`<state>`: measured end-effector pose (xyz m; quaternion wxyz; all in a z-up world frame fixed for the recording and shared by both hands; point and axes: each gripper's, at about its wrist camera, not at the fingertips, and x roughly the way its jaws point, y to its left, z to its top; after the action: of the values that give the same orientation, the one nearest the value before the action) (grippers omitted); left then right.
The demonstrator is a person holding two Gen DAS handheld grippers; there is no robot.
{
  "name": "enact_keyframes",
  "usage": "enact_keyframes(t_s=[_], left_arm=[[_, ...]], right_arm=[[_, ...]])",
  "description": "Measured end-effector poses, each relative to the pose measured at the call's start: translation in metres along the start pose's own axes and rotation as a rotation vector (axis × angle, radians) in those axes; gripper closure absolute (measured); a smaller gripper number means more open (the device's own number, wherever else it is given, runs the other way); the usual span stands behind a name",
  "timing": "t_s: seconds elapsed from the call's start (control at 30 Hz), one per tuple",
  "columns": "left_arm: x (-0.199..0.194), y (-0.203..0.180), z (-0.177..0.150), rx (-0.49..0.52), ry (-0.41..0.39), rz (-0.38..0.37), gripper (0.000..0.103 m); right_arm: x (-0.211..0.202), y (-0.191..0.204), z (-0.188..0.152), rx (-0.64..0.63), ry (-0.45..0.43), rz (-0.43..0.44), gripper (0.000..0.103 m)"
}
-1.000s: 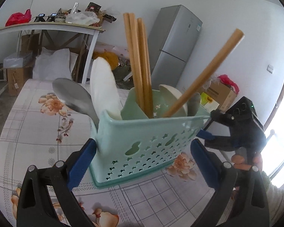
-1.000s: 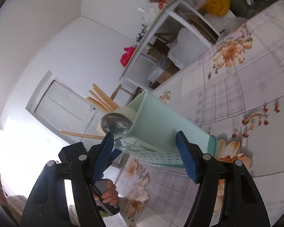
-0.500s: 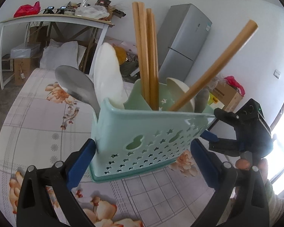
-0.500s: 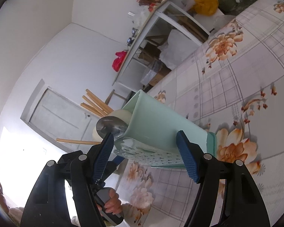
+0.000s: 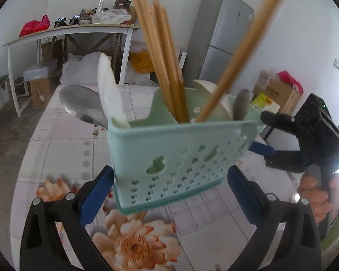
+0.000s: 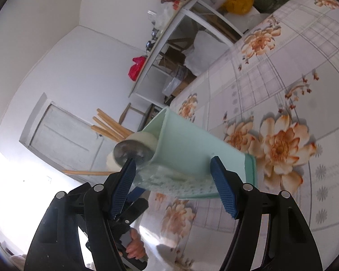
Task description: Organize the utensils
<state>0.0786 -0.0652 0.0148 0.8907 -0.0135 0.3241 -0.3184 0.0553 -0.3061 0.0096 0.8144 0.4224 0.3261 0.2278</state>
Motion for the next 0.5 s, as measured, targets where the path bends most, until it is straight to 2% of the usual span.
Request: enact_keyframes(t_s=[0.07, 0.2, 0.4, 0.5], left_arm=[[-0.014, -0.004, -0.007, 0.000, -0.024, 0.028, 0.006], [-0.036, -0.015, -0.024, 0.000, -0.028, 0.084, 0.006], [-0.062, -0.030, -0.042, 0.012, -0.040, 0.158, 0.006], [-0.066, -0.036, -0.043, 0.012, -0.041, 0.246, 0.006]], right_arm=[[-0.009, 0.005, -0.007, -0.017, -0.008, -0.012, 0.037], [-0.026, 0.021, -0.030, -0.098, -0.033, -0.122, 0.037], [-0.036, 0.057, -0.074, -0.325, -0.059, -0.393, 0.035], [-0.036, 0.071, -0.093, -0.427, -0.083, -0.539, 0.031]])
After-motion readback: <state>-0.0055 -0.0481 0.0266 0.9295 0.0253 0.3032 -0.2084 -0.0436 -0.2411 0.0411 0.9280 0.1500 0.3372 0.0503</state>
